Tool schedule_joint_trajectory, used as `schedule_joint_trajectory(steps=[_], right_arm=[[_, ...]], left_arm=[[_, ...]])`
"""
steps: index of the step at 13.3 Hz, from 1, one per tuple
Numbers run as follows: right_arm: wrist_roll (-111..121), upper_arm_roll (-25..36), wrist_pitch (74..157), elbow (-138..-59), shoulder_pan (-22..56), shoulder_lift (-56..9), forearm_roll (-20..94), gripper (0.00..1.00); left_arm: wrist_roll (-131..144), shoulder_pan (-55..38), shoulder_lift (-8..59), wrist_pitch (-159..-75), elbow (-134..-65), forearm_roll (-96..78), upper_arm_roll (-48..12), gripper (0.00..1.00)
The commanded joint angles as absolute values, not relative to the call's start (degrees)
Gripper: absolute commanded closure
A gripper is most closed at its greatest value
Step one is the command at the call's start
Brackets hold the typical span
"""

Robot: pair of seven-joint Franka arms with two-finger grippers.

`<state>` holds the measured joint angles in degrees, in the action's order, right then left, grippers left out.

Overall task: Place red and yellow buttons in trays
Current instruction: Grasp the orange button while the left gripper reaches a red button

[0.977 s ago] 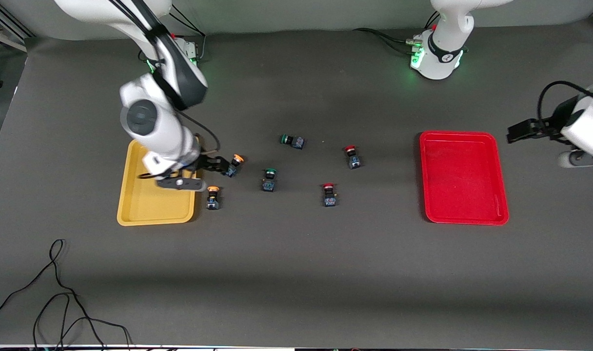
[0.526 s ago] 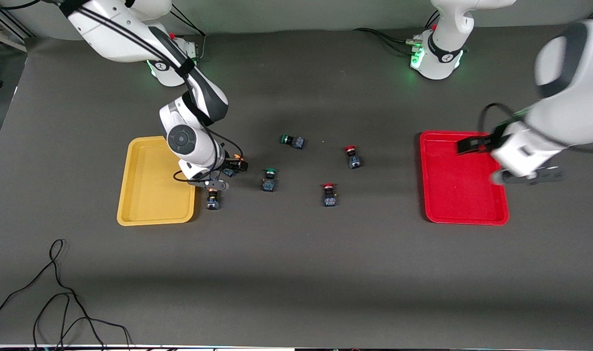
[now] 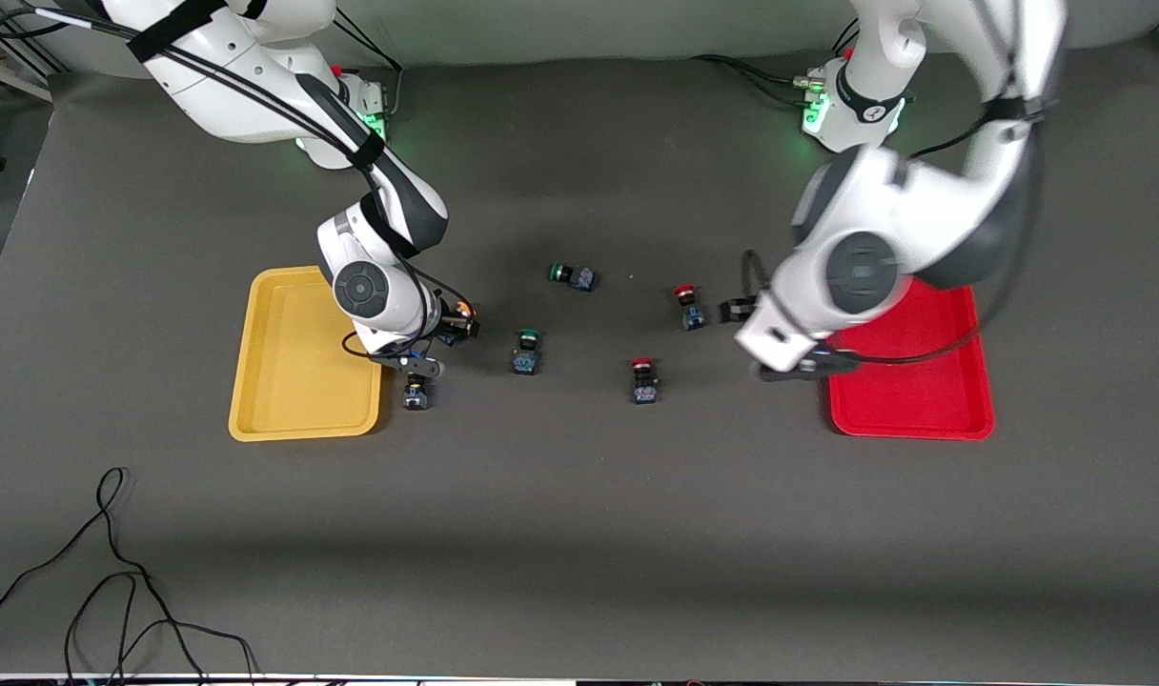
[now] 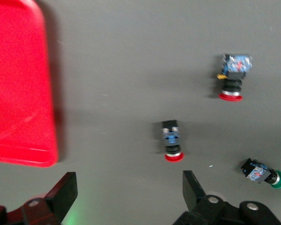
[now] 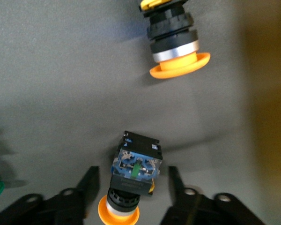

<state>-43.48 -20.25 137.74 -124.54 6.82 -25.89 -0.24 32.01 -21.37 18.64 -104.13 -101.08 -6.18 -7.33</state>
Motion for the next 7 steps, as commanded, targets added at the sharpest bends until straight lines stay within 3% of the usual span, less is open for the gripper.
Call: schedule_joint_trajectory(steps=[1, 3, 5, 7], right_arm=[[-45.0, -19.9, 137.7, -123.5, 6.7, -26.5, -1.5, 0.93], [-44.7, -19.4, 136.1, -122.4, 6.5, -25.7, -1.5, 0.95], [-44.6, -19.3, 125.5, -118.8, 5.8, -22.3, -1.5, 0.95], [-39.1, -16.5, 120.4, -118.6, 5.7, -16.2, -1.6, 0.95]], left_arm=[[34.2, -24.3, 16.1, -115.3, -111.5, -11.8, -6.3, 0.01], [38.0, -28.9, 17.9, -125.4, -116.3, -11.8, -6.2, 0.01], [38.2, -31.9, 21.9, -132.6, -118.5, -11.8, -6.2, 0.02], [38.1, -33.6, 23.9, -139.8, -121.5, -11.7, -6.2, 0.03]])
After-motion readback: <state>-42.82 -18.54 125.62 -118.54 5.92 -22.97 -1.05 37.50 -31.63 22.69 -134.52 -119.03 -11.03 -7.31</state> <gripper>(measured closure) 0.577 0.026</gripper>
